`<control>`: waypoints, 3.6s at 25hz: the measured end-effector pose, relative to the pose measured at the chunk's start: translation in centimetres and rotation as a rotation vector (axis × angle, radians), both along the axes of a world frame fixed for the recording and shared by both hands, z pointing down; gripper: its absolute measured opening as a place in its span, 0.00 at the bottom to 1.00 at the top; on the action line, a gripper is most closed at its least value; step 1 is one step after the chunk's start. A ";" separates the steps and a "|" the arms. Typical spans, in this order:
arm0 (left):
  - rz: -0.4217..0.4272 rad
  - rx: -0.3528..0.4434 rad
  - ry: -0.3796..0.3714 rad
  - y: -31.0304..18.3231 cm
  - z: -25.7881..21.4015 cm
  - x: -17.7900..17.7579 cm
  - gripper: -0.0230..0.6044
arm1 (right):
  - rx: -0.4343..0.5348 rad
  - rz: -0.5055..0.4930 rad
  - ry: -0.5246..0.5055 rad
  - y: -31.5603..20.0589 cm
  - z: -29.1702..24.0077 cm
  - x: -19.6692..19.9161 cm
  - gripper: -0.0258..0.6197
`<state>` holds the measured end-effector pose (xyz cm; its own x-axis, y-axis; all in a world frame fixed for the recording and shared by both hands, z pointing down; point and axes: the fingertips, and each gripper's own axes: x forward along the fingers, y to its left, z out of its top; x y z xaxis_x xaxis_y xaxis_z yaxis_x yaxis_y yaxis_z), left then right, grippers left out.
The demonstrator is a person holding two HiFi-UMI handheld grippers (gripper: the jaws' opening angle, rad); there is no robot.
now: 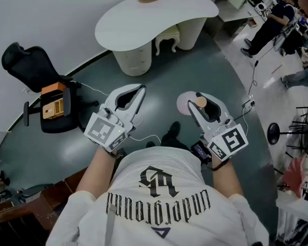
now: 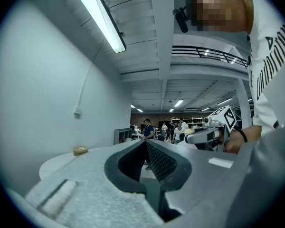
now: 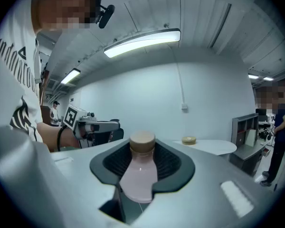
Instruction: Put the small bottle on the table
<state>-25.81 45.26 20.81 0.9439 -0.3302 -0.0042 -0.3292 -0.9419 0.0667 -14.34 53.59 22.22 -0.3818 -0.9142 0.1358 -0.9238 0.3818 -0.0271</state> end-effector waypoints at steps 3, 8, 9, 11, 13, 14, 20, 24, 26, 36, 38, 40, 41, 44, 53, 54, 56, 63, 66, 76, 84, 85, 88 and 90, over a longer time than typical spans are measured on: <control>-0.008 0.002 -0.003 -1.0 0.1 0.7 0.05 | 0.001 -0.005 0.000 -1.1 0.1 0.9 0.25; -0.026 -0.007 -0.011 -2.7 0.7 1.8 0.05 | 0.000 -0.023 -0.008 -2.8 0.6 2.4 0.25; -0.030 -0.013 -0.011 -3.1 0.9 2.2 0.05 | 0.003 -0.029 -0.014 -3.2 0.5 2.9 0.25; -0.039 -0.024 -0.011 -4.0 1.1 3.1 0.05 | 0.010 -0.038 -0.021 -4.1 0.4 3.9 0.25; -0.044 -0.028 -0.015 -4.8 1.4 4.1 0.05 | 0.014 -0.044 -0.018 -5.0 0.5 4.9 0.25; -0.046 -0.029 -0.017 -5.2 1.5 4.6 0.05 | 0.014 -0.049 -0.013 -5.4 0.6 5.5 0.25; -0.056 -0.035 -0.029 -7.2 1.6 9.1 0.05 | 0.014 -0.075 -0.001 -7.8 0.4 10.1 0.25; -0.059 -0.041 -0.036 -8.2 1.8 12.5 0.05 | 0.010 -0.091 0.007 -8.9 0.2 13.5 0.25; -0.059 -0.041 -0.040 -8.5 1.9 14.1 0.05 | 0.008 -0.097 0.010 -9.3 0.3 15.1 0.25; -0.049 -0.063 -0.053 -9.5 2.9 19.2 0.05 | -0.008 -0.087 0.005 -10.5 1.0 20.2 0.25; -0.044 -0.064 -0.053 -9.9 3.3 19.9 0.05 | -0.012 -0.076 0.001 -10.8 1.5 21.0 0.25; -0.036 -0.066 -0.052 -10.5 3.6 20.5 0.05 | -0.017 -0.060 -0.004 -11.3 1.8 21.8 0.25; -0.030 -0.069 -0.050 -10.9 3.7 20.9 0.05 | -0.019 -0.051 -0.005 -11.6 1.9 22.3 0.25; -0.009 -0.072 -0.045 -12.2 4.0 22.3 0.05 | -0.020 -0.030 -0.002 -12.6 2.1 23.4 0.25; 0.013 -0.075 -0.039 -17.3 4.3 24.7 0.05 | -0.026 -0.007 0.009 -16.9 2.4 25.6 0.25; 0.014 -0.078 -0.040 -18.2 4.4 24.8 0.05 | -0.029 -0.007 0.009 -17.8 2.6 25.7 0.25; 0.011 -0.085 -0.042 -20.2 4.7 24.9 0.05 | -0.033 -0.006 0.007 -19.8 2.8 26.0 0.25; 0.009 -0.099 -0.033 -28.5 5.5 24.0 0.05 | -0.047 -0.010 0.021 -28.3 3.4 25.1 0.25; 0.016 -0.093 -0.025 -32.4 4.8 23.1 0.05 | -0.044 -0.006 0.026 -32.3 2.9 24.3 0.25; 0.048 -0.093 -0.036 -42.0 4.3 19.0 0.05 | -0.041 0.028 0.014 -43.4 2.2 21.6 0.25; 0.008 -0.093 -0.049 -47.4 5.1 15.3 0.05 | -0.049 0.025 0.010 -49.2 2.9 19.8 0.25; 0.005 -0.098 -0.049 -47.7 5.3 15.2 0.05 | -0.050 0.018 0.012 -49.7 3.0 19.6 0.25; 0.003 -0.109 -0.050 -48.5 5.5 15.0 0.05 | -0.052 0.002 0.015 -51.1 3.1 19.0 0.25; 0.001 -0.108 -0.050 -48.9 5.7 15.0 0.05 | -0.052 -0.012 0.016 -52.0 3.3 18.8 0.25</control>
